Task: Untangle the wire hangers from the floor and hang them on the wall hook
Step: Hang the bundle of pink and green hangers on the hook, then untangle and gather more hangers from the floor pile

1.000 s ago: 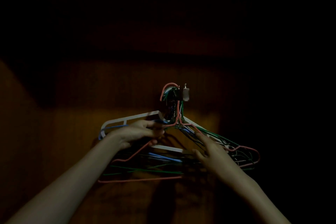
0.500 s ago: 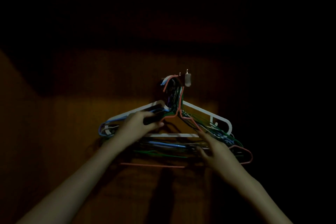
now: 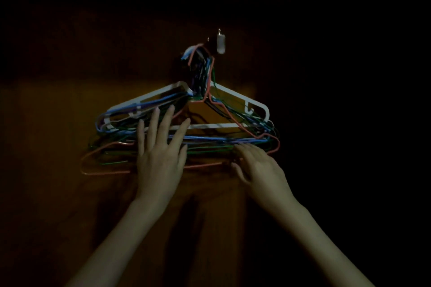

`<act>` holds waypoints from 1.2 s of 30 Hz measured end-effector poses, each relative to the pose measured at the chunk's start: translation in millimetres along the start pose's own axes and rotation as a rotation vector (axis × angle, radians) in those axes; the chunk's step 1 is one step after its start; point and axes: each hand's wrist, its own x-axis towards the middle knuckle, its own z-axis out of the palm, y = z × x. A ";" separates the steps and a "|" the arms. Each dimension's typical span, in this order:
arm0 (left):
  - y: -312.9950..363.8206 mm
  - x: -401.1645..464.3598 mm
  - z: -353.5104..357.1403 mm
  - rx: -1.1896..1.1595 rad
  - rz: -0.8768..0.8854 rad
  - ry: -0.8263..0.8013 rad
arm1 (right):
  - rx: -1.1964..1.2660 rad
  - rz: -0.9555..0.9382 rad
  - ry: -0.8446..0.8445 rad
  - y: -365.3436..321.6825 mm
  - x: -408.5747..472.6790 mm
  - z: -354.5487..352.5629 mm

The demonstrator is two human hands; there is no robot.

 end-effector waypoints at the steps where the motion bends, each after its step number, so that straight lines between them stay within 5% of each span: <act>1: 5.9 -7.1 0.3 -0.015 0.020 -0.014 | -0.032 0.013 0.042 1.3 -7.9 3.5; 14: 134.0 -149.3 34.4 -0.458 0.250 -0.432 | -0.329 0.348 -0.123 67.3 -195.9 20.7; 36: 508.8 -400.0 -22.3 -0.877 0.657 -0.912 | -0.473 1.013 -0.400 203.6 -618.6 -65.0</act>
